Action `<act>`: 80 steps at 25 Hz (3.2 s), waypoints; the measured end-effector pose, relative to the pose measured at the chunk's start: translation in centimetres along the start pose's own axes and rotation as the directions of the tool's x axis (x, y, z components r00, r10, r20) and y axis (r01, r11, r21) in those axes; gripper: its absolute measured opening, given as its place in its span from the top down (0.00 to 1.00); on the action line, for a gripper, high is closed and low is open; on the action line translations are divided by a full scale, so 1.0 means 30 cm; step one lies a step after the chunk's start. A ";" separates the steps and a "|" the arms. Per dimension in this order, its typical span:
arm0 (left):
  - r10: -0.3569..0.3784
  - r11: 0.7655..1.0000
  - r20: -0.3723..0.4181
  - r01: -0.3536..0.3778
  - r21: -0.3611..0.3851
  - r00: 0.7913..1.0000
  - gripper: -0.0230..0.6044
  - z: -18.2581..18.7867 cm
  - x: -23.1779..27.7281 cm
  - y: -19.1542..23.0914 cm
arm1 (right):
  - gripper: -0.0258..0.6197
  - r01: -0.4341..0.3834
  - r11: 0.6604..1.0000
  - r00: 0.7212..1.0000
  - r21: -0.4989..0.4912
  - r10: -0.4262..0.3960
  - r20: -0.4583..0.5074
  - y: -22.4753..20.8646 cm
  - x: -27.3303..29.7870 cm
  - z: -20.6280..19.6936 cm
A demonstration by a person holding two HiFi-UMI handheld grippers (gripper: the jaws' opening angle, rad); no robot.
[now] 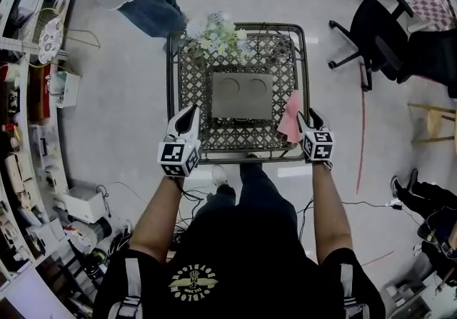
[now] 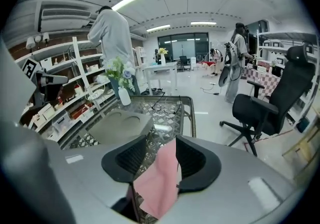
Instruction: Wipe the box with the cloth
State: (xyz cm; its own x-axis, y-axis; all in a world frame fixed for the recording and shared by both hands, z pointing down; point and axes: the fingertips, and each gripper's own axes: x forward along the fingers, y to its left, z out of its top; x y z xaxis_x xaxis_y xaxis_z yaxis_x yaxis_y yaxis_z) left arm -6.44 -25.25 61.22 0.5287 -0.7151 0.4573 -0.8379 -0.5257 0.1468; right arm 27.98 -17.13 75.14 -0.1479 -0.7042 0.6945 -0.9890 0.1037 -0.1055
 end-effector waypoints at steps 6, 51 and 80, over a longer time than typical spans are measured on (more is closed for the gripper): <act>-0.005 1.000 -0.020 0.005 -0.001 1.000 0.96 -0.038 0.030 -0.016 | 0.63 0.005 1.000 0.992 -0.006 -0.006 -0.128 -0.043 0.109 -0.158; 0.172 0.985 0.103 -0.168 -0.047 0.980 0.96 0.153 -0.029 0.038 | 0.92 -0.380 0.924 0.925 -0.053 0.378 -0.041 0.325 0.076 0.207; 0.054 0.997 0.084 -0.049 -0.062 0.995 0.96 0.139 -0.221 0.489 | 0.92 -0.216 0.974 0.944 -0.069 0.190 -0.271 0.927 0.727 0.189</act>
State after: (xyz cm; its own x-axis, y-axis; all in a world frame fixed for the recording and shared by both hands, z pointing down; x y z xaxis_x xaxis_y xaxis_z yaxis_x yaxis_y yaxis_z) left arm -21.67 -30.14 56.68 0.4920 -0.7788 0.3892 -0.8697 -0.4604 0.1782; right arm -2.75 -33.59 83.33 -0.3277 -0.4543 0.8284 -0.9316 0.3015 -0.2031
